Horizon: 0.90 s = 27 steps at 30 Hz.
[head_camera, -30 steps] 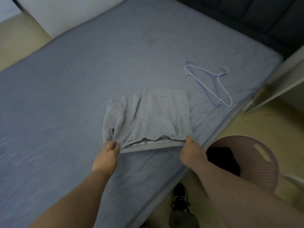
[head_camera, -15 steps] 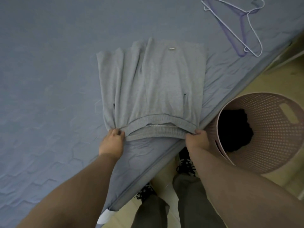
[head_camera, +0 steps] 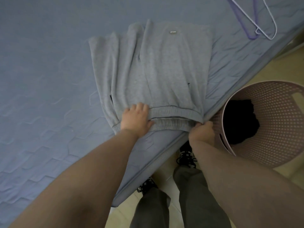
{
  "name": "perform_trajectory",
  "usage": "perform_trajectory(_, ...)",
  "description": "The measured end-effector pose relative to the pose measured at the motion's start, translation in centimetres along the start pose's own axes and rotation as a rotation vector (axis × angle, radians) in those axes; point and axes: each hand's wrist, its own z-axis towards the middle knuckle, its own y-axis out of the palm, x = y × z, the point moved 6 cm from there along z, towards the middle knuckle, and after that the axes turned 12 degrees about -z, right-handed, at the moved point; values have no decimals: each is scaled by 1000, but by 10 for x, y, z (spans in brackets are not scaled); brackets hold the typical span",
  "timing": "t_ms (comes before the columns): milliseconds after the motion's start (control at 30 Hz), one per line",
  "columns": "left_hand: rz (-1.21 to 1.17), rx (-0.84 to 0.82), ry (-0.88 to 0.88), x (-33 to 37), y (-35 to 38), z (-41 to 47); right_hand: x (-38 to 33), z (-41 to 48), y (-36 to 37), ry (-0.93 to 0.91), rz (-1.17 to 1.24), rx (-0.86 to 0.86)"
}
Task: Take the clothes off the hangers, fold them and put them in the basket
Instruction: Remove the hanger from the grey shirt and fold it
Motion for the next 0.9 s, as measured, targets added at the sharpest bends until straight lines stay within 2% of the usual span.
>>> perform_trajectory(100,27,-33,172,44,14,24,17,3,13,40,3,-78)
perform_trajectory(300,43,-112,201,80,32,47,30,26,26,59,-42,-213)
perform_trajectory(367,-8,-106,294,91,32,41,32,29,36,105,-61,-313)
perform_trajectory(433,-20,-149,343,96,38,36,29,24,44,146,-93,-483)
perform_trajectory(567,-6,-318,219,84,53,39,11,19,29,-18,-353,-618)
perform_trajectory(667,20,-345,220,93,46,43,-19,28,-16,-252,-600,-427)
perform_trajectory(733,-26,-314,234,109,34,45,-48,35,-55,-328,-677,-261)
perform_trajectory(833,-133,-275,282,142,26,51,-113,62,-93,-439,-675,-64)
perform_trajectory(900,-224,-281,253,165,28,66,-154,96,-105,-464,-554,46)
